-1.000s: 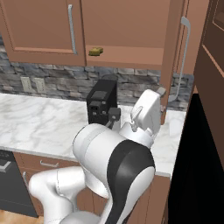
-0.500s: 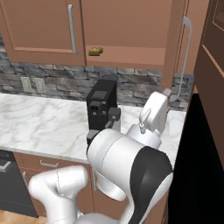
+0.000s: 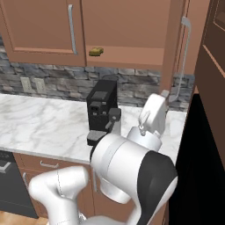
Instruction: Pick up the sponge and bar soap from the sink, and place them back in the cabinet, and close the cabinet doors.
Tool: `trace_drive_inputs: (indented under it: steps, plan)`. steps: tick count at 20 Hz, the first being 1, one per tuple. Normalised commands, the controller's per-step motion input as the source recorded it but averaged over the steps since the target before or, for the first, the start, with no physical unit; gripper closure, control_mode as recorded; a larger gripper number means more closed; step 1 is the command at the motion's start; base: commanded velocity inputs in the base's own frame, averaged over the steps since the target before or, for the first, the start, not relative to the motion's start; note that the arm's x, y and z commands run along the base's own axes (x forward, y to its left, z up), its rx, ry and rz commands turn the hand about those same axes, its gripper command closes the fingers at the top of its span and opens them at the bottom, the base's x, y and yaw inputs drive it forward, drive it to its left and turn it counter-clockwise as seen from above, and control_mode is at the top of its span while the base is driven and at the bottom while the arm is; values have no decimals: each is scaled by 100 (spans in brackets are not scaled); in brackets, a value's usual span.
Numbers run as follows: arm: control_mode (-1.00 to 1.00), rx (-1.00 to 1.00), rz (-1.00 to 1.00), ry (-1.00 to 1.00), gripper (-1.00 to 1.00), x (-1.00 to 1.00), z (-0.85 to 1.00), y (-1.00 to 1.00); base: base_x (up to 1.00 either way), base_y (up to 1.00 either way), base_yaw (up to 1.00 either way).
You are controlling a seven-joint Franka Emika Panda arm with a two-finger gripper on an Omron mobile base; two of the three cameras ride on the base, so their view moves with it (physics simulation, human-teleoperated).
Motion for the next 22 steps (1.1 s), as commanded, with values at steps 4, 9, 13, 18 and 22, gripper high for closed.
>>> trace_drive_inputs:
  steps: [4, 9, 13, 18, 22]
  plan:
    - [-100, 0, 14, 13, -100, 16, 0, 27, 0, 0, 0]
    - [-100, 0, 16, 15, -100, 30, 0, 23, 0, 0, 0]
    - [-100, 4, 20, 18, -100, 41, 0, 9, 0, 0, 0]
    - [-100, 4, 20, 23, -100, 43, 0, 13, 0, 0, 0]
    - [-100, 3, 17, 26, -100, 44, 1, 18, 0, 0, 0]
